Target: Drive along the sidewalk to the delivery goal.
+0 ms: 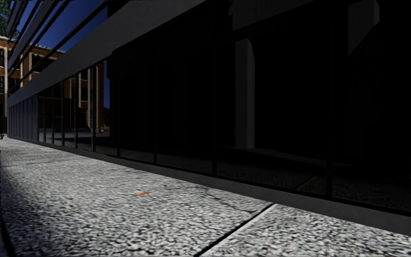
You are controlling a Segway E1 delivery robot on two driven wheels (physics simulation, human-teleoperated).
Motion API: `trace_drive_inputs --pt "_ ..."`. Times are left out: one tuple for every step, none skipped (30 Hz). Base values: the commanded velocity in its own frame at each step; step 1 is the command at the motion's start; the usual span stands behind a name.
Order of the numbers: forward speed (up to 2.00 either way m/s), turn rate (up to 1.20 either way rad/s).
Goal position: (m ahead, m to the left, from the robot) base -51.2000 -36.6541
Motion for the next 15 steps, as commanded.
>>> trace_drive_inputs --pt "0.00 -0.43" --pt "0.00 -0.43" --pt "0.00 -0.43" --pt "0.00 -0.43" --pt "0.00 -0.43" --pt "0.00 -0.43" --pt "0.00 -0.43" --pt "0.00 -0.43" --pt "0.00 -0.43" --pt "0.00 -0.43" --pt "0.00 -0.43" --pt "0.00 -0.43" --pt "0.00 -0.43" --pt "0.00 -0.43" --pt "0.00 -0.43"
